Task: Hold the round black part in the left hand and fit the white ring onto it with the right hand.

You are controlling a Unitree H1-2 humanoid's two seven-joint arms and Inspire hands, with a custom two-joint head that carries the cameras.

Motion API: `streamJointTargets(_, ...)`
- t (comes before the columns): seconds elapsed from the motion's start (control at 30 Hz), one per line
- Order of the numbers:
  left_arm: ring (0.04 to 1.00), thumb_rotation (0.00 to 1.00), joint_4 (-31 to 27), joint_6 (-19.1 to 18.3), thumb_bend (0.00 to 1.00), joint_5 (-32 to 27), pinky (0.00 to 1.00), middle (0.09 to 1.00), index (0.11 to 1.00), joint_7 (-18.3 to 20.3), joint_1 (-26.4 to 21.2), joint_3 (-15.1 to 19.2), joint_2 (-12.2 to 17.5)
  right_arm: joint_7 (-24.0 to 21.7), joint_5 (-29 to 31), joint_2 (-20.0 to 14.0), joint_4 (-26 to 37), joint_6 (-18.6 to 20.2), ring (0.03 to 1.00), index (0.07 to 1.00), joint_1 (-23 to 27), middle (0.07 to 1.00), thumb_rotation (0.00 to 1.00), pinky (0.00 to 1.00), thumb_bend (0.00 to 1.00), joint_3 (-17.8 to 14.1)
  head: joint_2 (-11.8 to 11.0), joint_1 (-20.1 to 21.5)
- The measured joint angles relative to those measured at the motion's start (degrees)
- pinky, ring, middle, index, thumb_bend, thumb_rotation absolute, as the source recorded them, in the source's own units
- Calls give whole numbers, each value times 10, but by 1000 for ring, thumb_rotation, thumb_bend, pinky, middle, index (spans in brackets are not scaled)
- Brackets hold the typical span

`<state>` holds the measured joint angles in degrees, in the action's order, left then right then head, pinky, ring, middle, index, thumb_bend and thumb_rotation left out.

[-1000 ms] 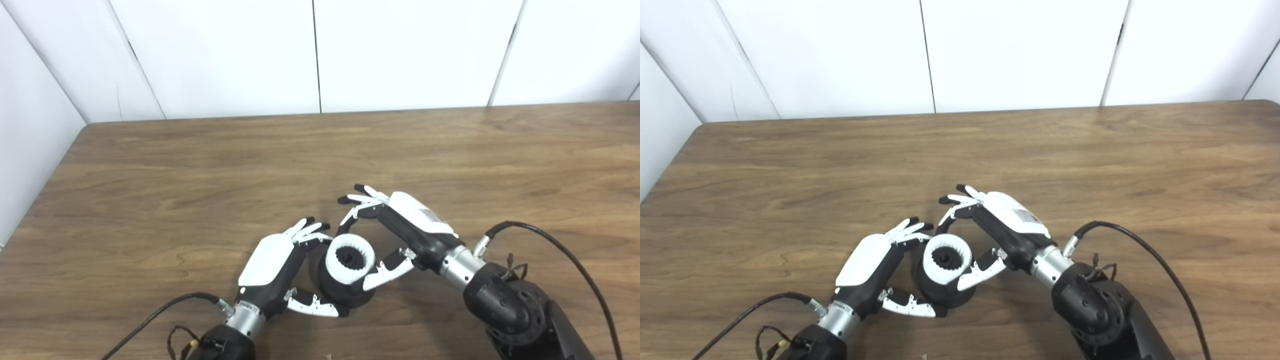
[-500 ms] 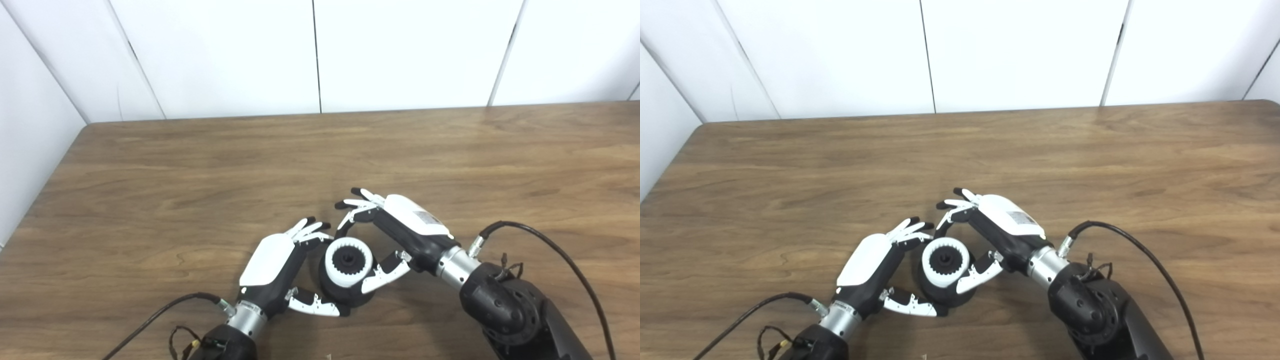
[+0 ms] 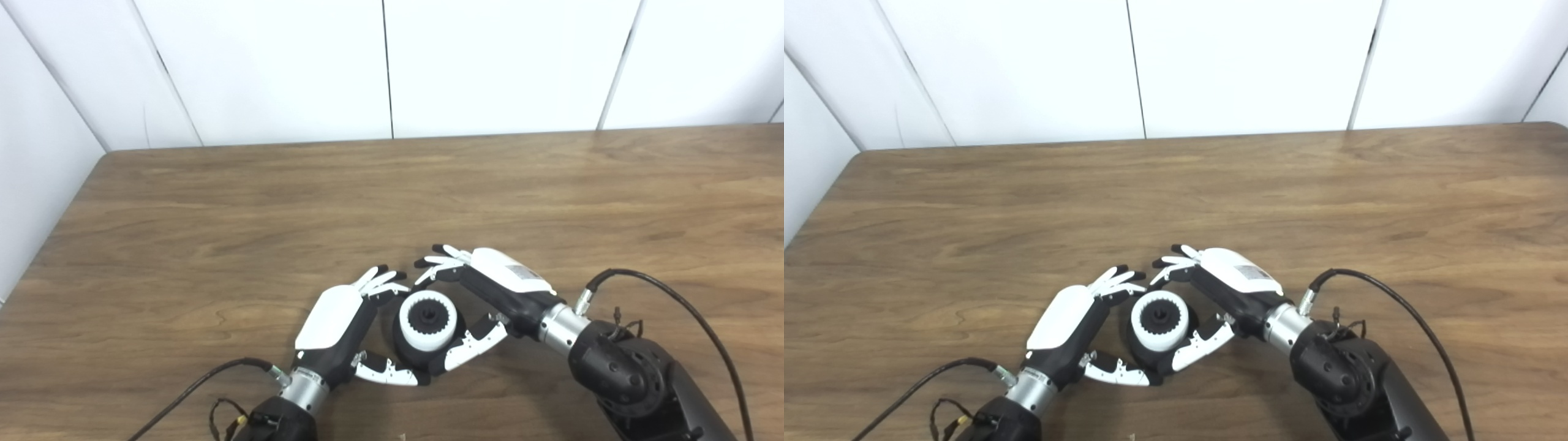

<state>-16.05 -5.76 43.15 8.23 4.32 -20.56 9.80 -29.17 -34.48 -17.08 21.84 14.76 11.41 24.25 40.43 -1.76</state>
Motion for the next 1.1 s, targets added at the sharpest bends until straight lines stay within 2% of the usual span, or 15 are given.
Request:
streamJointTargets(0.13, 967, 285, 0, -3, 984, 2, 915, 892, 758, 2, 0, 0, -1, -5, 2, 0, 0, 2, 1000, 686, 0, 905, 408, 990, 1000, -5, 1, -3)
streamJointTargets(0.27, 971, 307, -3, -6, 1000, 2, 920, 897, 810, 9, 0, 2, -2, -5, 4, 0, 0, 2, 1000, 674, 0, 901, 386, 992, 1000, -12, 2, -2)
streamJointTargets(0.4, 995, 318, -22, -27, 1000, -1, 968, 921, 874, 38, 0, 9, 0, -5, 10, 0, 0, 2, 1000, 666, 0, 898, 370, 999, 1000, -22, 3, -6)
streamJointTargets(0.5, 1000, 323, -36, -41, 1000, -4, 947, 933, 893, 67, 1, 15, 9, -3, 16, 0, -1, 2, 1000, 667, 0, 898, 373, 1000, 1000, -33, 4, -7)
streamJointTargets(0.6, 1000, 319, -53, -56, 1000, -10, 936, 940, 903, 92, 0, 27, 19, -2, 19, 0, -1, 2, 1000, 674, 0, 901, 379, 1000, 1000, -40, 4, -8)
streamJointTargets(0.77, 998, 350, -65, -63, 1000, -12, 951, 931, 899, 107, 0, 39, 35, -3, 22, -1, -1, 4, 999, 700, 0, 911, 392, 985, 1000, -46, 4, -6)
streamJointTargets(0.93, 998, 353, -69, -63, 1000, -13, 945, 939, 899, 112, 2, 55, 52, -3, 38, -2, 0, 10, 985, 741, 0, 916, 382, 932, 1000, -67, 3, -6)
streamJointTargets(1.1, 1000, 380, -89, -83, 1000, -31, 931, 954, 905, 133, 8, 77, 62, 0, 41, -9, 1, 11, 972, 777, 0, 915, 386, 868, 1000, -86, 2, -4)
